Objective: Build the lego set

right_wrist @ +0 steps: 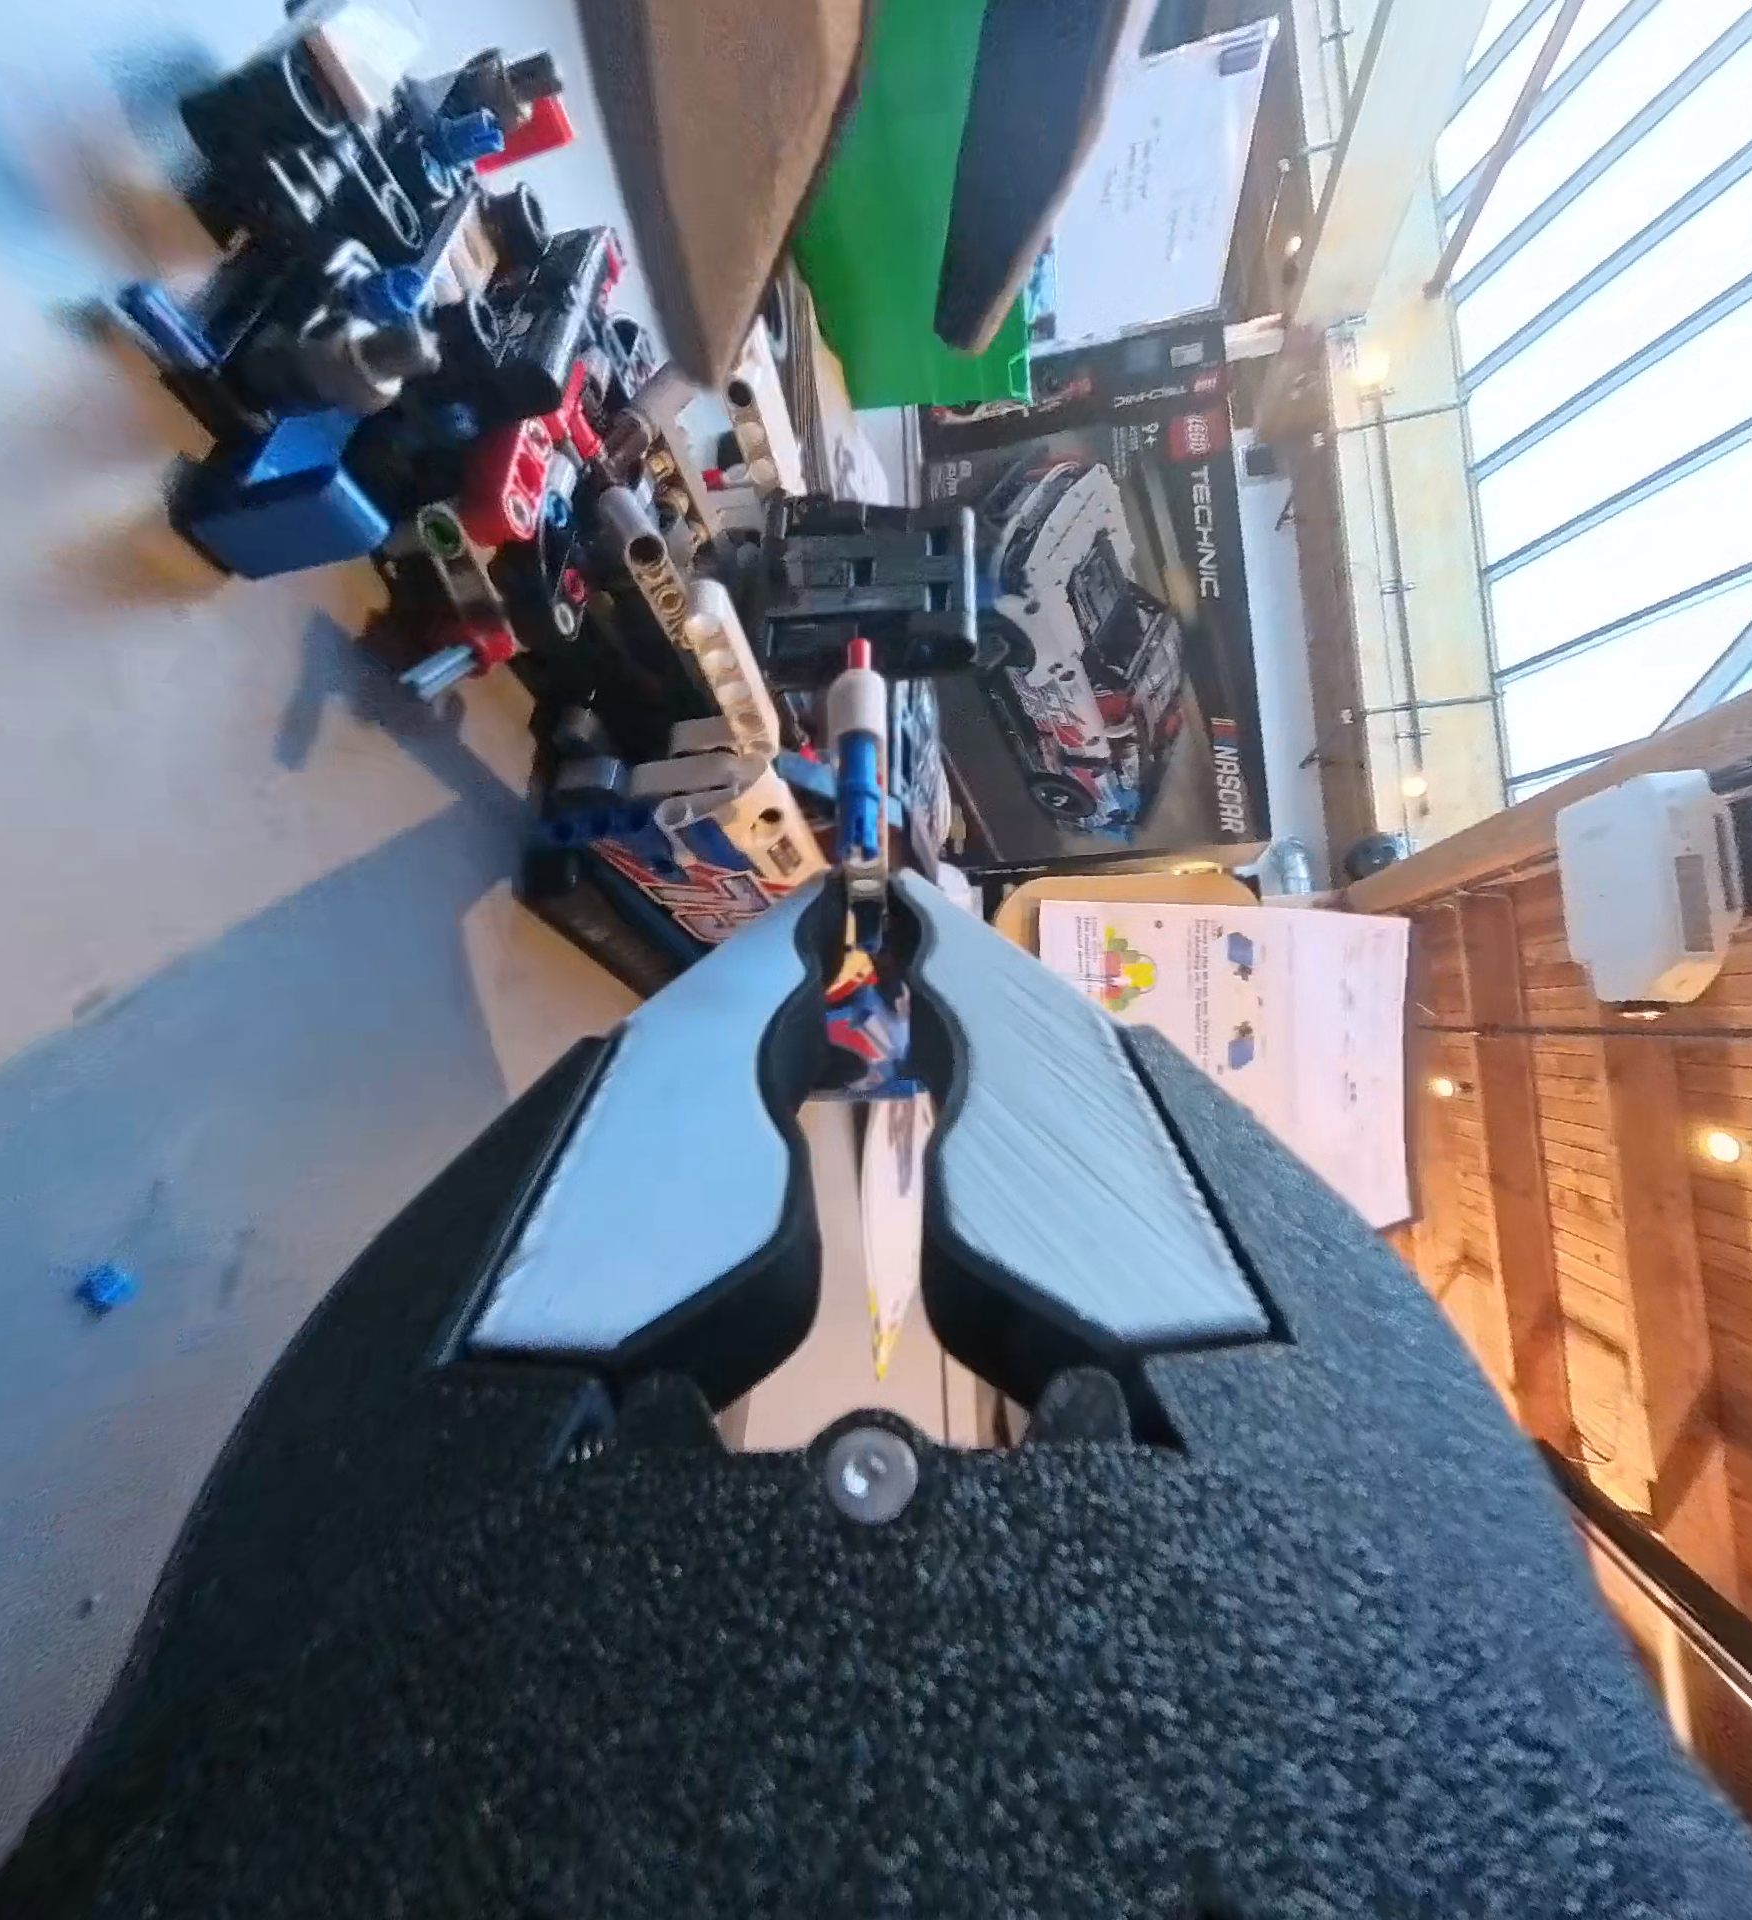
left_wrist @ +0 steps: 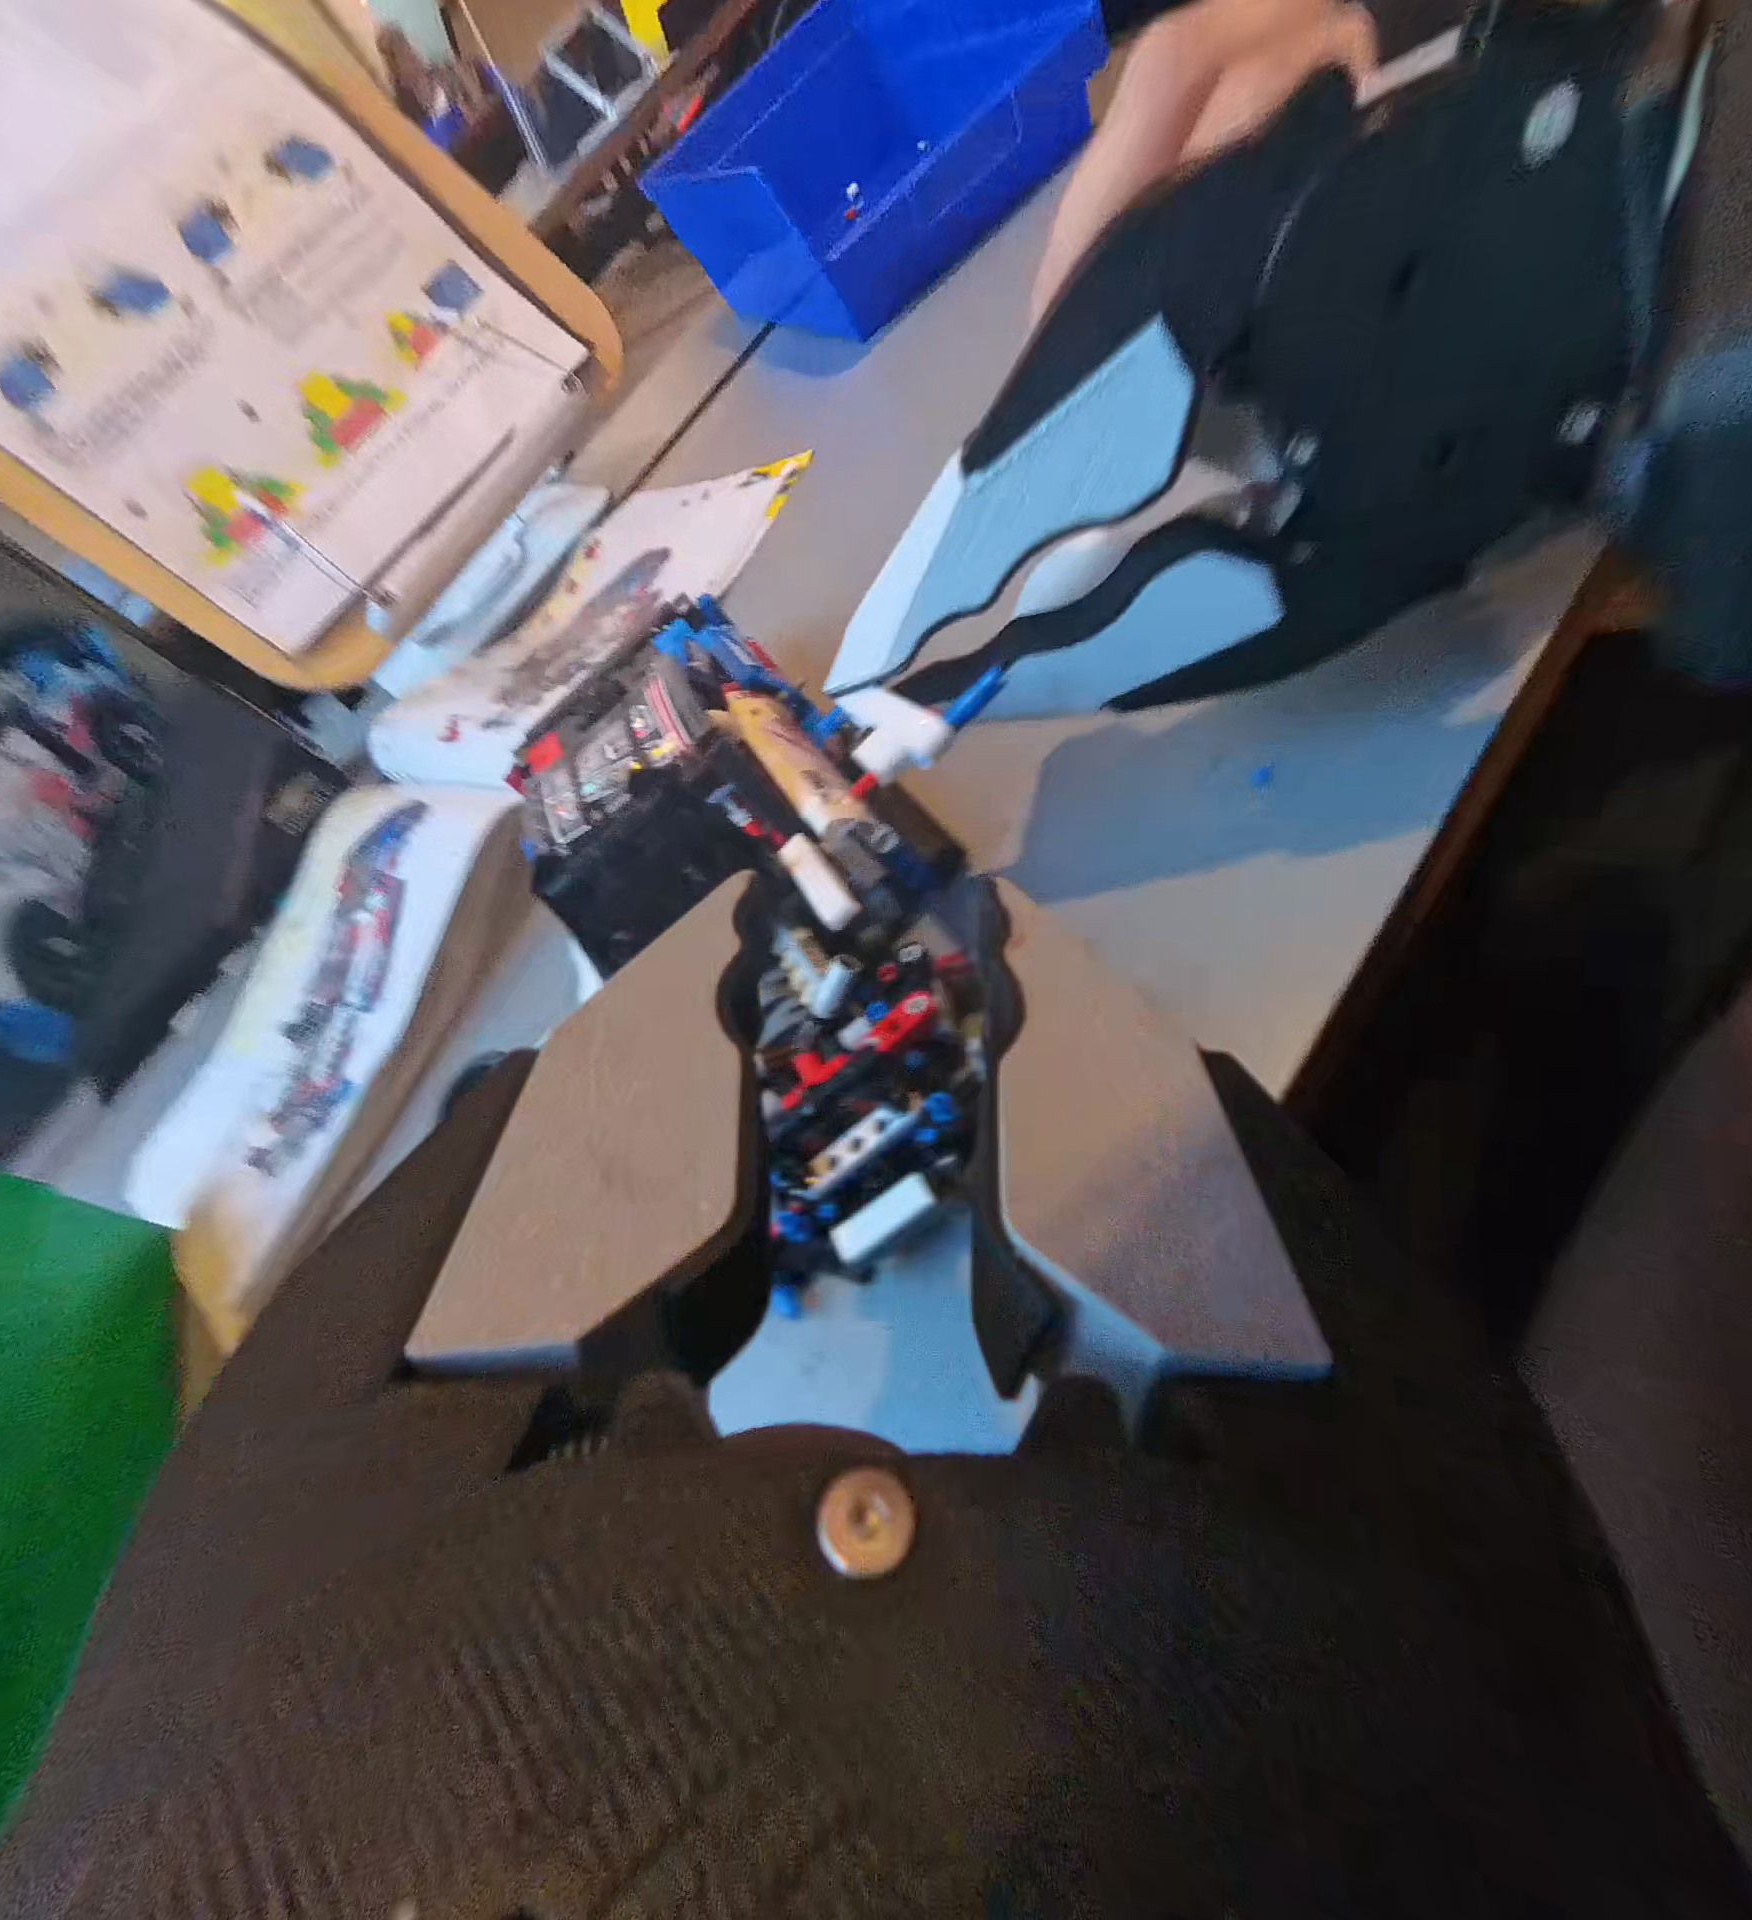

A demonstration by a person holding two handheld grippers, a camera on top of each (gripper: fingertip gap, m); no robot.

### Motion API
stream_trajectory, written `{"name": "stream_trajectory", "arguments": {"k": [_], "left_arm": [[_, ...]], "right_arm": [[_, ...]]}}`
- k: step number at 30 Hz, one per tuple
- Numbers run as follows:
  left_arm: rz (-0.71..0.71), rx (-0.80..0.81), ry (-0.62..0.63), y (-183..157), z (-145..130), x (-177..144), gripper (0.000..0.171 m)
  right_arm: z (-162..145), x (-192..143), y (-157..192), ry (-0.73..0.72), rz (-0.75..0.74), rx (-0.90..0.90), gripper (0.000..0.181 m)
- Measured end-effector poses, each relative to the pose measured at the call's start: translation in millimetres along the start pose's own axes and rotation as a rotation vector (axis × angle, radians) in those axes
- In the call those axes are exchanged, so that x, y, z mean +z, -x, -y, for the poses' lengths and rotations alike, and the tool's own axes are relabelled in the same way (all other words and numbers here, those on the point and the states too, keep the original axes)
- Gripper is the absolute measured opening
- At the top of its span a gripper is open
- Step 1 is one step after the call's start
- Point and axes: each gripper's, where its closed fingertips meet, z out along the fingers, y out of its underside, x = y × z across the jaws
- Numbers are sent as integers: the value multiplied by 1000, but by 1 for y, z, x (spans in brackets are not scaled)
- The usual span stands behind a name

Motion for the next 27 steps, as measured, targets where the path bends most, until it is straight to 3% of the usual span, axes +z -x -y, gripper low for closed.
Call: {"name": "stream_trajectory", "arguments": {"k": [3, 7, 13, 15, 24, 27], "left_arm": [[62, -13, 12, -7, 4, 0, 41], [209, 276, 49, -17, 3, 13, 43], [268, 517, 30, -27, 7, 20, 11], [281, 588, 26, -25, 8, 23, 13], [258, 639, -31, -23, 4, 24, 5], [267, 688, -90, -20, -1, 8, 5]], "right_arm": [[7, 1, 2, 27, 2, -71, 7], [15, 0, 21, -3, 93, -41, 7], [13, -6, 22, -1, 140, 11, 7], [10, -6, 22, 16, 121, -21, 7], [21, -9, 17, -52, 123, 36, 9], [30, -19, 27, -174, 238, 80, 35]]}}
